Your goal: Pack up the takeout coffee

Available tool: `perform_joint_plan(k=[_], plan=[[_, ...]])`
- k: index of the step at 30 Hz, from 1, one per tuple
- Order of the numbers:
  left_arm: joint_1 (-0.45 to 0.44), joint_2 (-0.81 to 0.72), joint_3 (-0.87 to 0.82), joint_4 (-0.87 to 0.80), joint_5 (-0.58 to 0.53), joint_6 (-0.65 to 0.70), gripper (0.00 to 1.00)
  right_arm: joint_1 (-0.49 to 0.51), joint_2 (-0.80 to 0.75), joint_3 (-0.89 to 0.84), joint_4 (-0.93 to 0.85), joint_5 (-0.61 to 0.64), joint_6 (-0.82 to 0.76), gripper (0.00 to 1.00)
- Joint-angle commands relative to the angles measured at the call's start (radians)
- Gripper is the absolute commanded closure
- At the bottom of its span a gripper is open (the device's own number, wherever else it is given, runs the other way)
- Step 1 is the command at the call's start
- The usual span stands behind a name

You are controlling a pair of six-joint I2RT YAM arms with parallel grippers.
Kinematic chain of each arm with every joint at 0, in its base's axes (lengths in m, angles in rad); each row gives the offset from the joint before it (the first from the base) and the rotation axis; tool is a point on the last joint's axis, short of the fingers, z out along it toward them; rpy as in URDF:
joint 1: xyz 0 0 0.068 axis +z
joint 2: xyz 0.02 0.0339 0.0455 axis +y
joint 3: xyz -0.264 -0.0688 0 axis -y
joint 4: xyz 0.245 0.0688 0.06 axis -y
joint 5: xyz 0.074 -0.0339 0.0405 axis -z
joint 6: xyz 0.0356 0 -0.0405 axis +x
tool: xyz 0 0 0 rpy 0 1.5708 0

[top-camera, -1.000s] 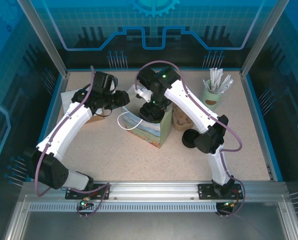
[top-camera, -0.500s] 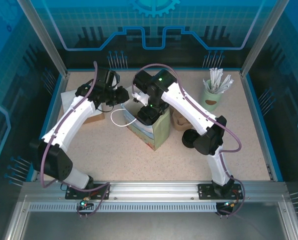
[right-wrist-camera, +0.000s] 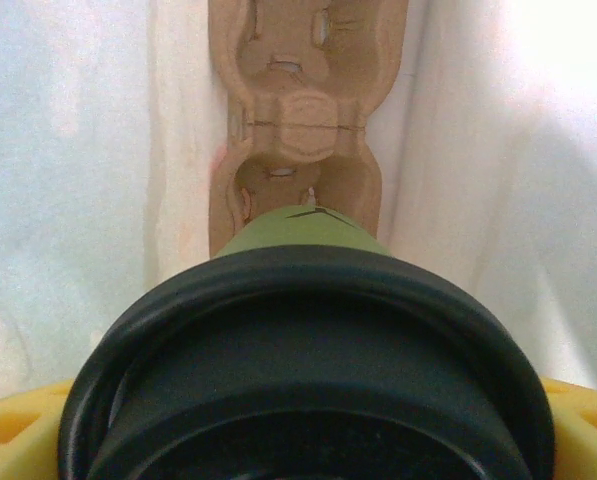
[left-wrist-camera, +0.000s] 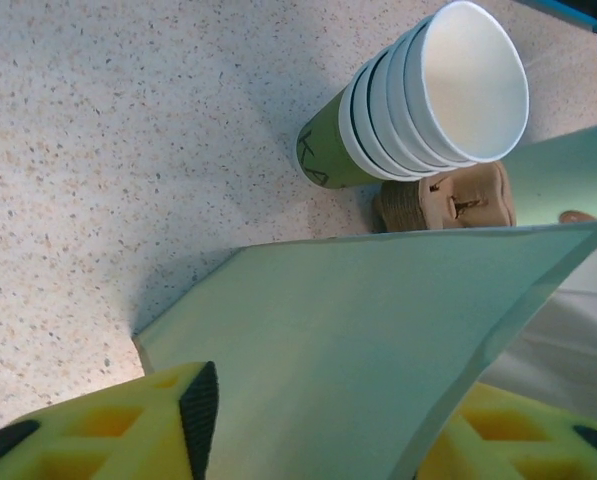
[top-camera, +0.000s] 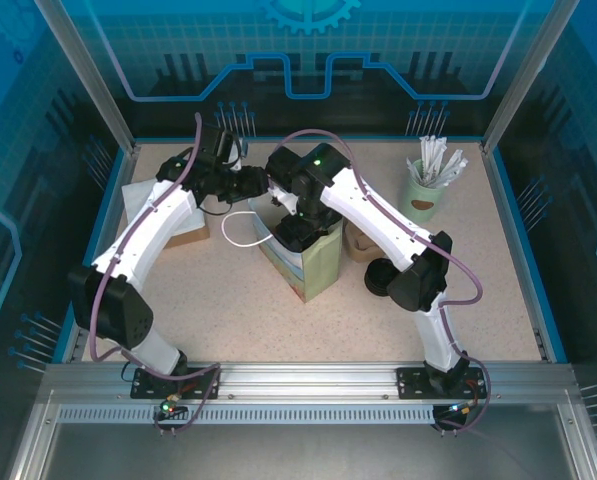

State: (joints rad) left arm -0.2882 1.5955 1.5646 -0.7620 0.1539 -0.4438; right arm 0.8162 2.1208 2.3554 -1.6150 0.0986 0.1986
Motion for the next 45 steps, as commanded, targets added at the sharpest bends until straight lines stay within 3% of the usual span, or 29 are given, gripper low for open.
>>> perform_joint_plan(k=[1,10,27,45], plan=[[0.009,-0.041,0.031,-0.04,0.018,0.013,0.42,-0.002,-0.012,-0.008,-0.02,0.015,0.034,0.12],[0.011,-0.093,-0.004,-0.053,0.0,0.004,0.31,-0.011,0.014,-0.005,-0.002,0.002,0.063,0.12],[0.01,-0.091,-0.058,-0.017,0.039,-0.031,0.56,-0.014,0.054,-0.017,-0.003,0.036,0.121,0.12],[0.01,-0.081,-0.055,-0.015,0.036,-0.032,0.58,-0.018,0.039,-0.141,0.069,0.024,0.134,0.12]])
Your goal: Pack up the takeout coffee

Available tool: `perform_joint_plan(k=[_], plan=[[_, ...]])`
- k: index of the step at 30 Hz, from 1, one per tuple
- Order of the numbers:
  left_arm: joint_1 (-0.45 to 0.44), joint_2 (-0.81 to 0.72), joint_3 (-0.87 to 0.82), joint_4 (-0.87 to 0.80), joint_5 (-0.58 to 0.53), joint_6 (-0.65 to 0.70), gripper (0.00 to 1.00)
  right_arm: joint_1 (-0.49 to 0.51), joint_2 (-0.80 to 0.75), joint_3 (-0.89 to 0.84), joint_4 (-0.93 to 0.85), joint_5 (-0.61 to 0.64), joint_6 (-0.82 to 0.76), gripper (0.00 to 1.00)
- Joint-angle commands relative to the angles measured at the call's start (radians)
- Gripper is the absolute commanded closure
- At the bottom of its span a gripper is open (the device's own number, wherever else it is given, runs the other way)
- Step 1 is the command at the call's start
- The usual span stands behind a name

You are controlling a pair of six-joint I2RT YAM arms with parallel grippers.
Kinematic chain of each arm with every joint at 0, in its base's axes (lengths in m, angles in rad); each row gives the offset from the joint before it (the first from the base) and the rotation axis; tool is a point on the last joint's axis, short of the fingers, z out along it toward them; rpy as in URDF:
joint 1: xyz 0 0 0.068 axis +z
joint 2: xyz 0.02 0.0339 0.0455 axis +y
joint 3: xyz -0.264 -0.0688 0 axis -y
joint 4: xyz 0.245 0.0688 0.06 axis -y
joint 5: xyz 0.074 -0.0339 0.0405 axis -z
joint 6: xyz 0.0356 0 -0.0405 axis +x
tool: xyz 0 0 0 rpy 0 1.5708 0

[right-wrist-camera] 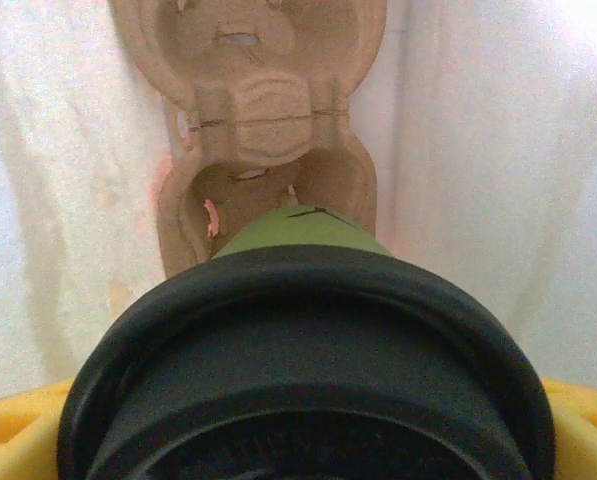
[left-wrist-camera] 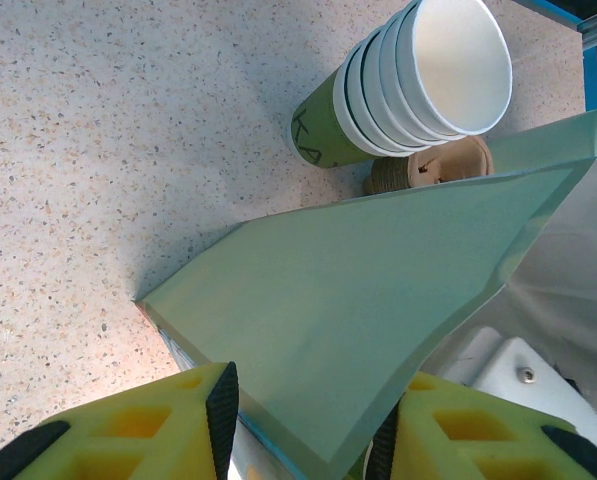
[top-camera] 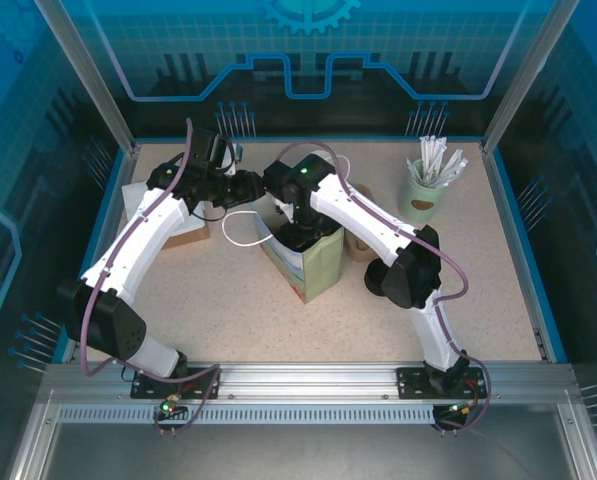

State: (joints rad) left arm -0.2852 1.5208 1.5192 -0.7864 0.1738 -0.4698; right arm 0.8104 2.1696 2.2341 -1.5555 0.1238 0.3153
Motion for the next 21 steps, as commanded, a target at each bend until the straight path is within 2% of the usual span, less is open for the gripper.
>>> perform_joint_plan(k=[1,21], plan=[[0.006,-0.007,-0.009,0.011,0.016,-0.007,0.58,-0.014,-0.011,-0.026,0.015,-0.004,0.019,0.12],[0.008,-0.004,-0.011,0.006,0.008,-0.005,0.58,-0.03,-0.034,-0.112,0.088,-0.039,0.011,0.12]])
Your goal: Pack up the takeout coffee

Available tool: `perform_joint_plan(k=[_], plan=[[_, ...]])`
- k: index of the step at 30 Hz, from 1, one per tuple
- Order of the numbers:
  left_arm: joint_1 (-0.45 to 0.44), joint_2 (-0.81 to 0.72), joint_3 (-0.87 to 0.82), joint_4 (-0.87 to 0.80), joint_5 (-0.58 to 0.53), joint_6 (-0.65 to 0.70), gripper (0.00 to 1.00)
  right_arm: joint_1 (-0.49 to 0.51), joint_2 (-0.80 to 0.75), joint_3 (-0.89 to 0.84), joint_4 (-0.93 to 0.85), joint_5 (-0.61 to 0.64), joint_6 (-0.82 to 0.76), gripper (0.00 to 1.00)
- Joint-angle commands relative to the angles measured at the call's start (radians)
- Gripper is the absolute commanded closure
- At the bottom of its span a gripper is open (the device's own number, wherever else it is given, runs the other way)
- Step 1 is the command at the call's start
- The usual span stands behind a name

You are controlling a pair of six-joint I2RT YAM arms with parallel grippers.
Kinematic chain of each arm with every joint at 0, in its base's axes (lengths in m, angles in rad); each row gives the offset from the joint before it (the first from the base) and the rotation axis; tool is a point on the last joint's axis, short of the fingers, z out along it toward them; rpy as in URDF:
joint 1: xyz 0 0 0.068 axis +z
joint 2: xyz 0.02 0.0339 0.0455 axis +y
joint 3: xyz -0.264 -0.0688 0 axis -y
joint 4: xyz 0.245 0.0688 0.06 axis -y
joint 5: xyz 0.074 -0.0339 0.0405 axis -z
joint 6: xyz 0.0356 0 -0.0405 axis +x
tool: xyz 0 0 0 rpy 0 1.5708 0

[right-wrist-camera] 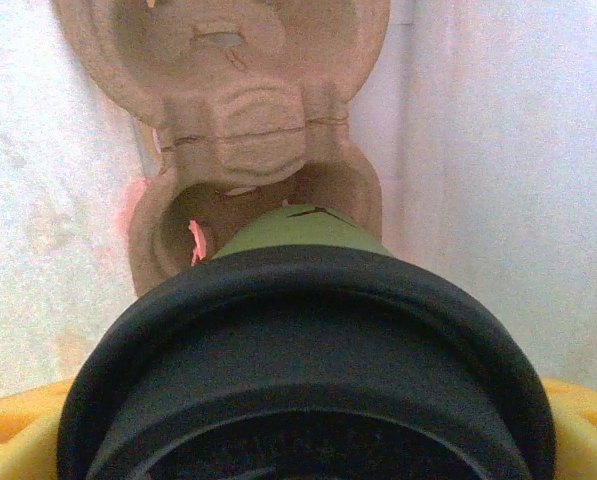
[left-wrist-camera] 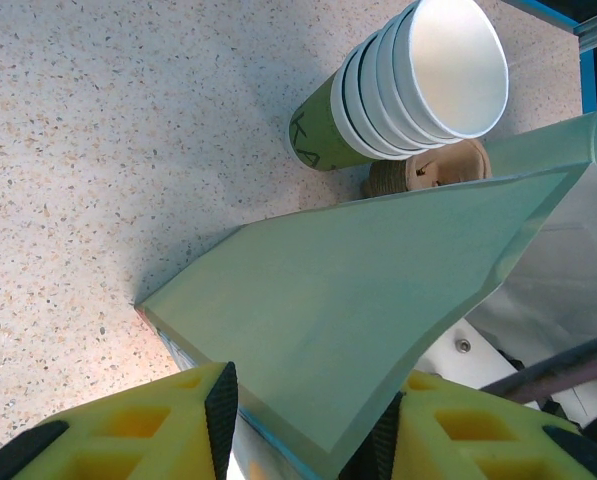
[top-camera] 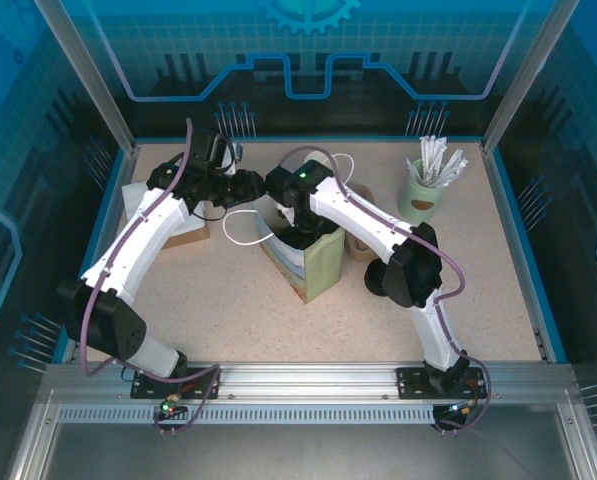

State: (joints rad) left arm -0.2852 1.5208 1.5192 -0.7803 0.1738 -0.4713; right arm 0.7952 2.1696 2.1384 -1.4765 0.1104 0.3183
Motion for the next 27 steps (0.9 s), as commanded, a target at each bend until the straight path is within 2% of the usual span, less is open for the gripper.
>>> perform_joint_plan(k=[1,27], plan=[[0.008,-0.003,-0.011,0.0,0.007,-0.005,0.57,-0.014,-0.033,-0.021,0.012,-0.03,0.006,0.12],[0.008,-0.002,-0.03,0.007,0.003,-0.007,0.57,-0.019,-0.043,-0.164,0.113,-0.085,-0.006,0.12]])
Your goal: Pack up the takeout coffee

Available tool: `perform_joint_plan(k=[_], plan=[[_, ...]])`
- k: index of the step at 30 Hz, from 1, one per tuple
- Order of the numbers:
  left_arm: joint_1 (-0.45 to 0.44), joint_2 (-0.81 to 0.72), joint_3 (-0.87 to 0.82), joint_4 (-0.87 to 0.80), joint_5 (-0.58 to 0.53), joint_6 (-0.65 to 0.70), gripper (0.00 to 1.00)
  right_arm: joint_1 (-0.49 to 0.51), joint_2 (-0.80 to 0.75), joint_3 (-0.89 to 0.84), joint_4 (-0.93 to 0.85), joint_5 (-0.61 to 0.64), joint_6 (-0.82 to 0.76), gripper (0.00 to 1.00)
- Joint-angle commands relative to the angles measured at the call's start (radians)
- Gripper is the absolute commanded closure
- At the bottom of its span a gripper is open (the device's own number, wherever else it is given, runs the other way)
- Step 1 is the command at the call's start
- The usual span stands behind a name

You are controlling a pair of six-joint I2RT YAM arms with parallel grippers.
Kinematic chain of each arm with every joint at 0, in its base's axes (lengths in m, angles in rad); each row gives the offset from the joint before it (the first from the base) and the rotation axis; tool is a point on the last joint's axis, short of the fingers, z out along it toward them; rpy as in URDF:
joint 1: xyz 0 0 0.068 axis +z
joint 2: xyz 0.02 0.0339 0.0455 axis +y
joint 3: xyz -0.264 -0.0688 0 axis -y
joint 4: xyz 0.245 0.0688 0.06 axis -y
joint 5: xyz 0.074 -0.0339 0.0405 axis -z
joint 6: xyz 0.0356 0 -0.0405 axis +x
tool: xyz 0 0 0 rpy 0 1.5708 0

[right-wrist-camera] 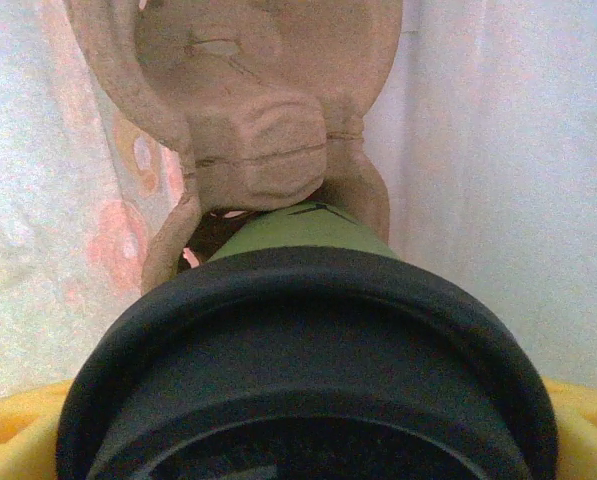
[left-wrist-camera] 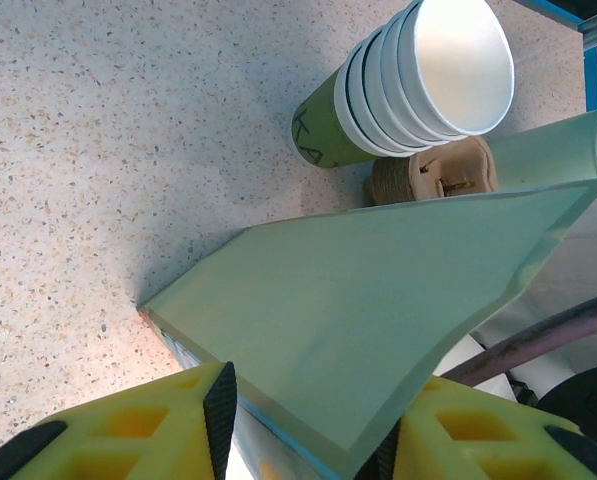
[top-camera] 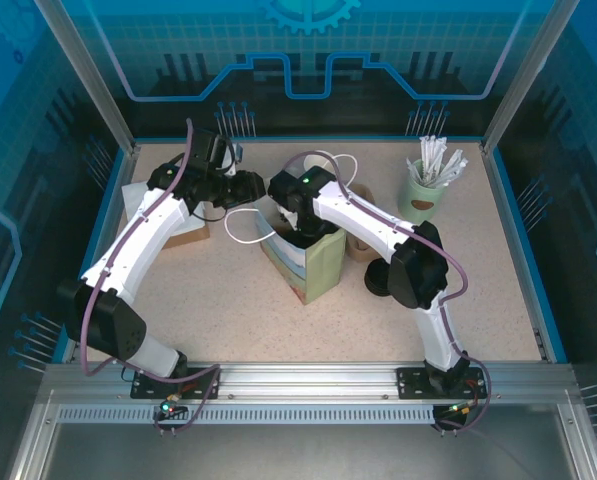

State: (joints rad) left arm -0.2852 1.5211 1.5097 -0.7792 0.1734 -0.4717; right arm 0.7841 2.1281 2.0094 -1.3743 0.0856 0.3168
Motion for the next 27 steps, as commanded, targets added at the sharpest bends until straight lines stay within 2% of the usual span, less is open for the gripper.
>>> perform_joint_plan(k=[1,27], plan=[[0.007,-0.002,-0.022,0.006,0.003,-0.01,0.57,-0.008,0.001,-0.04,0.014,-0.063,-0.005,0.12],[0.007,-0.019,-0.05,0.024,0.008,-0.019,0.57,0.0,-0.006,-0.043,0.018,-0.061,-0.005,0.12]])
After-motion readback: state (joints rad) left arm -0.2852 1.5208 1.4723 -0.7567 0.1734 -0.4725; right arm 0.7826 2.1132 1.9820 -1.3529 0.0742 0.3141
